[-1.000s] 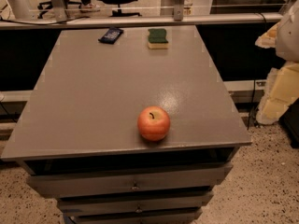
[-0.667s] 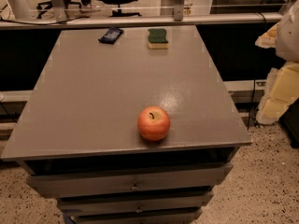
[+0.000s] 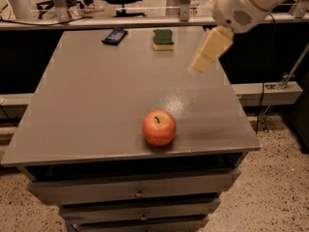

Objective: Move rxbar blueberry near apple

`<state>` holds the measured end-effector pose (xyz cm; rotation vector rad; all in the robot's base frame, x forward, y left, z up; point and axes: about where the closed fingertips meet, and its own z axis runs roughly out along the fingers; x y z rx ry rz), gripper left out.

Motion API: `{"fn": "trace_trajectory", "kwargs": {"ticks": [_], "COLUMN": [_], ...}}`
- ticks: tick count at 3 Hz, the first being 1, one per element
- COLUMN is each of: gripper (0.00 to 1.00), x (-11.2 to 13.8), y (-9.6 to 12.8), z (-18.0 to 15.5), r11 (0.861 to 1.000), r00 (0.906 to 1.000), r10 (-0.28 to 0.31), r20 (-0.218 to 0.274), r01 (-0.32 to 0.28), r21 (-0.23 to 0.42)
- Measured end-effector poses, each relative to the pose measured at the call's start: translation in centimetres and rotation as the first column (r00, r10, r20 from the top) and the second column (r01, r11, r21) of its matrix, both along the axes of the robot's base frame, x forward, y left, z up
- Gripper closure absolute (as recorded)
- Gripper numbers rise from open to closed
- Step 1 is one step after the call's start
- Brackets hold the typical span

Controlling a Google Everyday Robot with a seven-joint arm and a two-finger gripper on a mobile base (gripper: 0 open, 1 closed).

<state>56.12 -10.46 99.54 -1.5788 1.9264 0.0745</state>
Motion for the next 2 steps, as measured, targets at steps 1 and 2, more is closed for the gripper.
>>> {"fn": "trace_trajectory", "kwargs": {"ticks": [1,2], "gripper": [0.0,0.0], "x": [5.86,6.78], "y": [5.25,5.56], "z": [1.95,2.48], "r11": [0.986,0.983], "r00": [0.9948,0.9915], "r10": [0.01,-0.002], "r20": [0.102,0.13], "r01": [-0.026,-0.022], "r21": [0.162,0.182]}}
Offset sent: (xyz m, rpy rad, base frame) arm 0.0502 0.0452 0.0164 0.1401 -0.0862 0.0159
